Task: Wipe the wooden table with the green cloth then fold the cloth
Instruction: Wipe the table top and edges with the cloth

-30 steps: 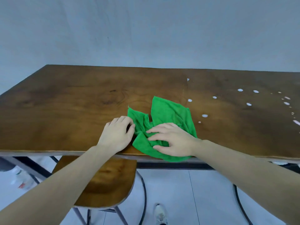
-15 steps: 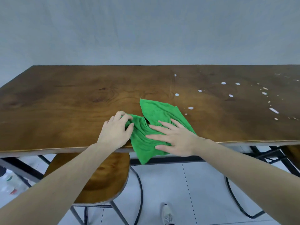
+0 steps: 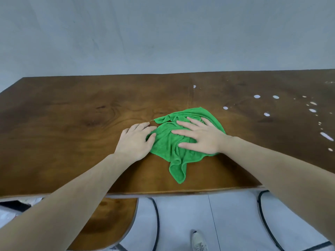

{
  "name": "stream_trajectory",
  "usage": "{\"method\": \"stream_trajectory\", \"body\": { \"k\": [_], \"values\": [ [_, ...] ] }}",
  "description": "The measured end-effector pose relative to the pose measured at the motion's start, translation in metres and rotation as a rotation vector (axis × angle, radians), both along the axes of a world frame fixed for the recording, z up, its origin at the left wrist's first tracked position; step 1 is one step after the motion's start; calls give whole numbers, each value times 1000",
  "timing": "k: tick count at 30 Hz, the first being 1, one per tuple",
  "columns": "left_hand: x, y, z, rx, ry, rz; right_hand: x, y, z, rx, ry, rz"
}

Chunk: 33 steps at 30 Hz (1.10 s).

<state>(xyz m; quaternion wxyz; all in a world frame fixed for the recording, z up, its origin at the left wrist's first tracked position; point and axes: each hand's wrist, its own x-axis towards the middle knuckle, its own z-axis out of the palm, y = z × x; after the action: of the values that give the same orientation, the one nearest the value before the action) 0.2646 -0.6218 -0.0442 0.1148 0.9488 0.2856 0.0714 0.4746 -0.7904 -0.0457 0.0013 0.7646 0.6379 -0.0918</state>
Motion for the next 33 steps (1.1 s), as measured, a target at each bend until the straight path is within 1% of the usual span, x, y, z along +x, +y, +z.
{"method": "stream_trajectory", "body": {
  "k": [7, 13, 16, 19, 23, 26, 33],
  "values": [
    [84, 32, -1, -26, -33, 113, 103, 80, 2, -13, 8, -21],
    [155, 59, -4, 14, -71, 193, 194, 164, 6, -16, -1, -21],
    [173, 66, -6, 33, -53, 228, 226, 201, 7, -28, -5, -16],
    [175, 68, -8, 47, -22, 225, 252, 226, 10, -24, -3, -22],
    [177, 71, -7, 29, 21, 228, 282, 224, 8, 1, 1, -77],
    [178, 70, -4, 12, 38, 232, 297, 210, 2, 16, -27, -167],
    [178, 71, -4, 24, 38, 247, 299, 188, 0, -7, -36, -309]
  ]
}}
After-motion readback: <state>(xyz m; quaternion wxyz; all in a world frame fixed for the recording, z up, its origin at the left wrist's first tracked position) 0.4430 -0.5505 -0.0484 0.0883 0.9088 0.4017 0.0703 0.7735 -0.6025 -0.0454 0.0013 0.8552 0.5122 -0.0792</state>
